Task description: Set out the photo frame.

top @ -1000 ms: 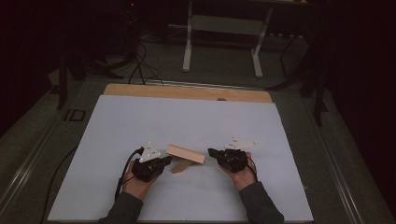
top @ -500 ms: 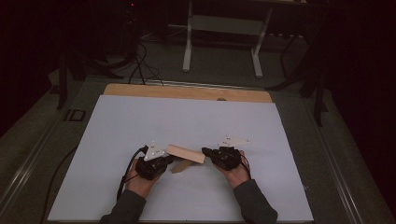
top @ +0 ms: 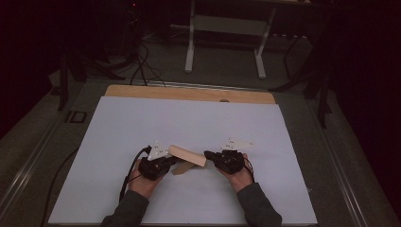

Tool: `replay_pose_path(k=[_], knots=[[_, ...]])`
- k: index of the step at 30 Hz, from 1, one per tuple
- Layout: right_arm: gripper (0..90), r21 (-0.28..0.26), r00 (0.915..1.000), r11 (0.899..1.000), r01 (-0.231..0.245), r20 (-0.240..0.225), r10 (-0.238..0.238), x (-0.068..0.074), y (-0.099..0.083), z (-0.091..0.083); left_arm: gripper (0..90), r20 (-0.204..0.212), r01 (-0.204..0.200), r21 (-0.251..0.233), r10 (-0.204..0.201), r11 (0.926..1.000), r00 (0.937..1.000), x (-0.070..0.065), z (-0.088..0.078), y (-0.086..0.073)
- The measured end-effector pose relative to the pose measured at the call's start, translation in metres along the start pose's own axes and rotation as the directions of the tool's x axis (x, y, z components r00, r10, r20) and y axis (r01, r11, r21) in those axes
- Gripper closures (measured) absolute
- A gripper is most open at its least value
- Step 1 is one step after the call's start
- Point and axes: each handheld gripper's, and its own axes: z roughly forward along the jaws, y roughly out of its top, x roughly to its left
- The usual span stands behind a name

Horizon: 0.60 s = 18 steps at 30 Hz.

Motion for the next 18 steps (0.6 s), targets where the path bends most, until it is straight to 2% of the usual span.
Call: replay_pose_path(k=[18], knots=[[89.8,0.007,0.9996,1.0,0.03,0.001,-0.03,0.008,-0.002,-0.002,90.0,-0.011,-0.01,0.04,0.01,0.9992,0.9999,0.005,0.011,0.006]])
